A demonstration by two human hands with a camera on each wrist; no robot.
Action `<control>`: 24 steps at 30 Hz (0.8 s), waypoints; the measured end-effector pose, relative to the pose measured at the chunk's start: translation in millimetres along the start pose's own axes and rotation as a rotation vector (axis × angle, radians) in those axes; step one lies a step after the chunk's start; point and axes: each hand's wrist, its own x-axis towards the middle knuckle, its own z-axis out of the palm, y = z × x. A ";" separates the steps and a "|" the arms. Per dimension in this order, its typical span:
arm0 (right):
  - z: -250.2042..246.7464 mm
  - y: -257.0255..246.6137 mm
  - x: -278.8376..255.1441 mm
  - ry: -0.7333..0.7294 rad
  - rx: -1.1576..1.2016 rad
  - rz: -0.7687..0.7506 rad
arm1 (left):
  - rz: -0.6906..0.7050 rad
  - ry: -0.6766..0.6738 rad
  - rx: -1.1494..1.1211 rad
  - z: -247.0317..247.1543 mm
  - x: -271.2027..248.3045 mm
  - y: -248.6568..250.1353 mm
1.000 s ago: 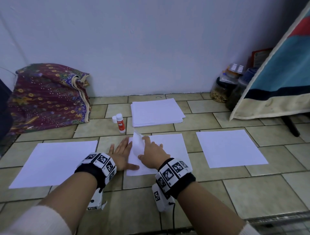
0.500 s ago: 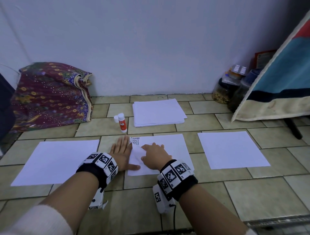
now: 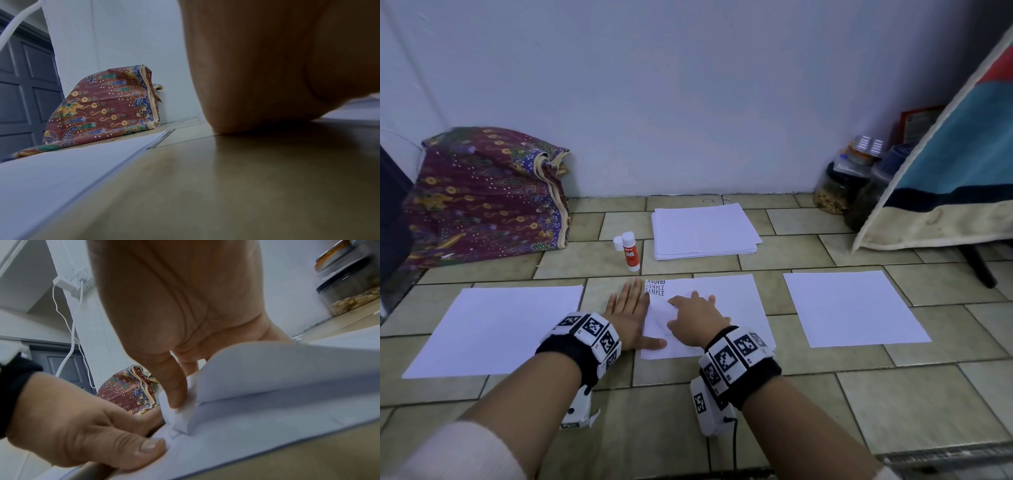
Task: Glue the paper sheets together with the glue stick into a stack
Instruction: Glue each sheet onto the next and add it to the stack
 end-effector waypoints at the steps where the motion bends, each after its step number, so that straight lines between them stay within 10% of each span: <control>1: -0.3 0.2 0.3 -0.001 0.003 0.001 | 0.003 -0.003 -0.002 0.1 0.2 -0.4; 24: 4.0 2.4 11.0 -0.025 -0.069 -0.036 | -0.024 -0.009 -0.018 -0.6 0.0 -2.7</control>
